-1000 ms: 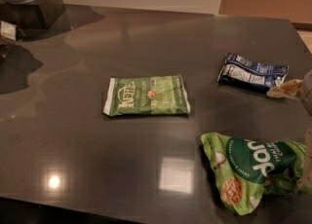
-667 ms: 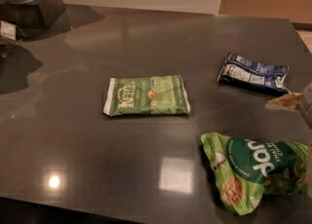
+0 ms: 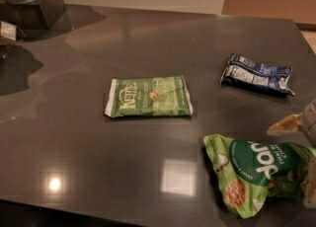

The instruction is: Move green rice chip bag near green jalapeno chip bag

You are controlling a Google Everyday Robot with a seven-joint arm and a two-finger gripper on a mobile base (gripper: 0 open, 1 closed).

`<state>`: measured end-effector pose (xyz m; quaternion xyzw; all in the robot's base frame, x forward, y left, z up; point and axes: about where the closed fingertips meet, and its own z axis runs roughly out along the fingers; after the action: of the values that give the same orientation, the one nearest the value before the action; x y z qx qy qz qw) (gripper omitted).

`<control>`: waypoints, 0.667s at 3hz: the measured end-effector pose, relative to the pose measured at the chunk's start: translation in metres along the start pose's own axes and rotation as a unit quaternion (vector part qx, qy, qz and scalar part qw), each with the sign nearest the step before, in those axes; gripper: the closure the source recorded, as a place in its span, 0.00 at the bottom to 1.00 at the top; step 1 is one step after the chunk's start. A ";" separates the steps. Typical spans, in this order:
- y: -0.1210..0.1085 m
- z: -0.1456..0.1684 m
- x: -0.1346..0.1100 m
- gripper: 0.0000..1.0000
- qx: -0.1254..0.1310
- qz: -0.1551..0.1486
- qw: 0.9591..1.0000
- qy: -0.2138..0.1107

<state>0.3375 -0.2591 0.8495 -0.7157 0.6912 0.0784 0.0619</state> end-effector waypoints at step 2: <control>-0.001 -0.008 -0.007 0.64 -0.001 0.013 1.000 -0.010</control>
Offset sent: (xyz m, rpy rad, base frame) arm 0.0008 0.0101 0.0215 0.0379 0.0292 -0.0500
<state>0.3381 -0.2539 0.8582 -0.7062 0.6994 0.0869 0.0671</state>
